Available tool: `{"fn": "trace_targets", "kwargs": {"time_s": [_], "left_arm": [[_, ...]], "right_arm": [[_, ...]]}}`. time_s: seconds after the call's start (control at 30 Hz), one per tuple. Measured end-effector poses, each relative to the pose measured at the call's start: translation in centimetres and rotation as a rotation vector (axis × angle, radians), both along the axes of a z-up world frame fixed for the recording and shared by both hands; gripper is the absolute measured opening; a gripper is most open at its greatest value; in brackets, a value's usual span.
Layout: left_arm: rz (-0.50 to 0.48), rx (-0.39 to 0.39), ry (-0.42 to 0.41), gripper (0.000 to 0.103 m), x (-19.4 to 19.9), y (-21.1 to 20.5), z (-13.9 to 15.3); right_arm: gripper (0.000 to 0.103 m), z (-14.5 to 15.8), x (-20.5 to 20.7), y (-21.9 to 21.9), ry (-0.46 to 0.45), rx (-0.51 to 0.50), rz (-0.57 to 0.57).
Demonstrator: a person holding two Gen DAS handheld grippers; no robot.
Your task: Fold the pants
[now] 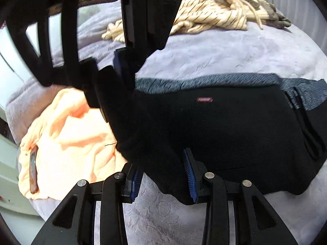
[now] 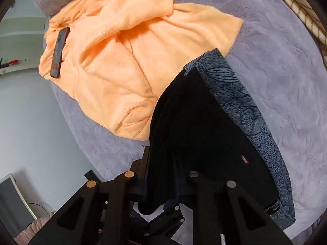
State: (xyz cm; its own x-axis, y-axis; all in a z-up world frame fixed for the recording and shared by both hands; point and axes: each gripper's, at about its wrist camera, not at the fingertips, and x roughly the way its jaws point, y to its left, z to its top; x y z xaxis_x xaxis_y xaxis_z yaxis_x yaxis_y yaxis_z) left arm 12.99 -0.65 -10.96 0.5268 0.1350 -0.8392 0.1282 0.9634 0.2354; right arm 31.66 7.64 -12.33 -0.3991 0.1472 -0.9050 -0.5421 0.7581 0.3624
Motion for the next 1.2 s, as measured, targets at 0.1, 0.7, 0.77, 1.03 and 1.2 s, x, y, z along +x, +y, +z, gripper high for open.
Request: {"fn": "trace_targets", "kwargs": {"time_s": [0.1,0.7,0.77,1.03,1.2], "left_arm": [[-0.047,0.002,-0.047,0.039,-0.3,-1.8,2.5],[-0.561,-0.024,-0.118,0.039,-3.8,-26.5,9.1],[-0.612,-0.016,-0.082,0.039,-4.5,-29.5,7.5],[-0.706,0.076,0.038,0.039,-6.5,-37.6,-0.3],[-0.696,0.081,0.069,0.050,-6.2,-37.6,-0.6]], "right_arm": [[0.013,2.7,0.3,-3.3,-0.023,0.108,-0.063],[0.014,12.2,-5.8,-40.6,-0.178,0.558,-0.727],[0.014,10.6,-7.2,-45.0,-0.170,0.550,-0.803],[0.014,0.0,-12.1,-55.3,-0.116,0.463,-1.000],[0.019,-4.5,-12.6,-57.1,-0.082,0.465,-1.060]]}}
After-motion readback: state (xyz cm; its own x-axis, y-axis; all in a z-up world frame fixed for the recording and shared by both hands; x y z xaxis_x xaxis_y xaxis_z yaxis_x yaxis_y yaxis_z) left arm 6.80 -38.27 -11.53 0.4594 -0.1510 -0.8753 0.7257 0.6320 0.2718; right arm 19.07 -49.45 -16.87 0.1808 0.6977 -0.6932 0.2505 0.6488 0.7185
